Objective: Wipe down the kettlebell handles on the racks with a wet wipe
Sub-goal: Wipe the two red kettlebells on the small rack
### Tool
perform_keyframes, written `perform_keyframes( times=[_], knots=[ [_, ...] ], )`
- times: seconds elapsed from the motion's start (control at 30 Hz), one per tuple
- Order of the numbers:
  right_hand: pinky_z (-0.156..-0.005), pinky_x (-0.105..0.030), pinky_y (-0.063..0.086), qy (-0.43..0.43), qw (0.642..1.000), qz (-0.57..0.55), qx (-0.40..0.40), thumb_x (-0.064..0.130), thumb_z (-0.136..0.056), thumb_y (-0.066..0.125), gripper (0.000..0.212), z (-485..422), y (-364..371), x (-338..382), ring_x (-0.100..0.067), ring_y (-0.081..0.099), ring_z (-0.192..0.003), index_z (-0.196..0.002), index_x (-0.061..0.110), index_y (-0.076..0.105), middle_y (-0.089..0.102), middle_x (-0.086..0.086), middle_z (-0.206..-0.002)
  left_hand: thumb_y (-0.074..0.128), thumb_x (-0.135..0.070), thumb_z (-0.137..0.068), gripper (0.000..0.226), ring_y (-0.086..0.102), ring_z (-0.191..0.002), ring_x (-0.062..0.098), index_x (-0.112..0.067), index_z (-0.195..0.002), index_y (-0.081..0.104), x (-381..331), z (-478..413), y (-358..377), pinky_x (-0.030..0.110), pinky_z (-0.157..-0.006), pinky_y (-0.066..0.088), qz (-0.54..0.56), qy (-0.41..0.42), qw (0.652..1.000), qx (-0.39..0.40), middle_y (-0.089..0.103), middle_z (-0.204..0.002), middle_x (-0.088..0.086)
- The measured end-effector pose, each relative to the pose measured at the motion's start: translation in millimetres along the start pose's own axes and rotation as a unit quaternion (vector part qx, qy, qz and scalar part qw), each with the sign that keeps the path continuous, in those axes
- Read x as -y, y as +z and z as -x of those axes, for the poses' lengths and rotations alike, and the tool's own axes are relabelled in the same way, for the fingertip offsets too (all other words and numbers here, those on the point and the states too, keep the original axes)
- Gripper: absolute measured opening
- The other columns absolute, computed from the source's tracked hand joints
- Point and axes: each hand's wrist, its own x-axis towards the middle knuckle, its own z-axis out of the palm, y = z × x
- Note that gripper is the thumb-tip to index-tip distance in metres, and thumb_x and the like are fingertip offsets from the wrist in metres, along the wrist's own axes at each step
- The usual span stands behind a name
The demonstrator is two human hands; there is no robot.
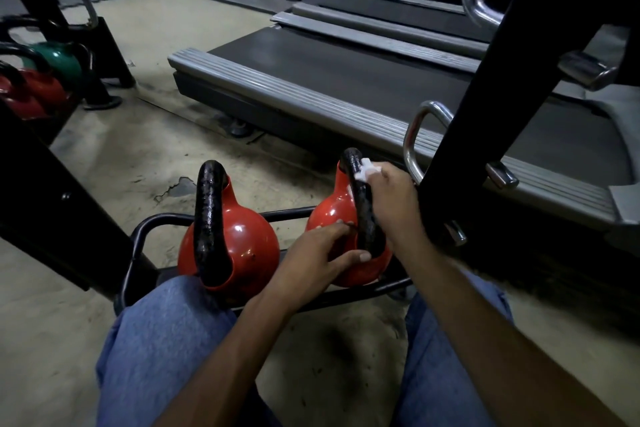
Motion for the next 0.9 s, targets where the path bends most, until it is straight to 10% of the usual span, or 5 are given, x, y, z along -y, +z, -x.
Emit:
perform_keyframes(
  times=[0.13, 0.4, 0.53, 0.7, 0.9],
  knots=[
    [-0.118, -0.043, 0.041, -0.343, 0.846, 0.402, 0.070, 0.013, -0.102, 0.059, 0.034, 25, -9, -26, -0.031, 0.036, -0.152, -0.136, 0.008, 0.063, 0.047, -0.011, -0.158, 0.068, -0.047, -0.095, 0.039, 0.062, -0.117, 0.001, -0.032, -0.131, 0.064, -4, 1, -3, 0.037, -0.104, 0.051, 0.006, -0.001, 1.000, 0.006, 0.070, -0.127, -0.013],
    [-0.120, -0.054, 0.030, -0.493, 0.557, 0.614, 0.265, 0.041, -0.098, 0.038, 0.041, -1, -33, 0, -0.030, 0.058, -0.120, -0.094, 0.015, 0.070, 0.068, -0.006, -0.102, 0.073, -0.043, -0.092, 0.035, 0.064, -0.112, 0.001, -0.032, -0.125, 0.065, -4, 3, -3, 0.043, -0.099, 0.054, 0.026, -0.012, 1.000, 0.012, 0.071, -0.119, -0.014],
    [-0.124, -0.041, 0.031, -0.510, 0.636, 0.555, 0.165, 0.029, -0.104, 0.040, 0.044, 19, -51, -14, -0.028, 0.046, -0.144, -0.130, 0.006, 0.067, 0.062, -0.014, -0.142, 0.074, -0.044, -0.092, 0.041, 0.061, -0.119, 0.003, -0.033, -0.130, 0.064, -3, 2, -3, 0.041, -0.104, 0.052, 0.025, -0.006, 1.000, 0.016, 0.067, -0.127, -0.016],
    [-0.075, -0.036, 0.047, -0.113, 0.984, 0.137, -0.013, 0.030, -0.100, 0.041, 0.032, 58, -30, -33, -0.008, 0.060, -0.077, -0.098, 0.017, 0.070, 0.069, 0.005, -0.083, 0.075, -0.052, -0.088, 0.060, 0.050, -0.133, -0.002, -0.036, -0.143, 0.058, 0, -4, -2, 0.034, -0.115, 0.042, -0.013, -0.007, 1.000, 0.005, 0.056, -0.146, -0.021],
    [-0.070, -0.038, 0.043, 0.132, 0.983, -0.130, 0.017, 0.024, -0.090, 0.052, 0.018, 22, -19, -8, -0.023, 0.054, -0.071, -0.089, 0.012, 0.066, 0.059, -0.012, -0.078, 0.082, -0.051, -0.080, 0.046, 0.059, -0.105, -0.006, -0.034, -0.120, 0.067, 6, -6, 2, 0.025, -0.091, 0.047, -0.008, -0.015, 0.999, -0.037, 0.067, -0.111, -0.023]
  ],
)
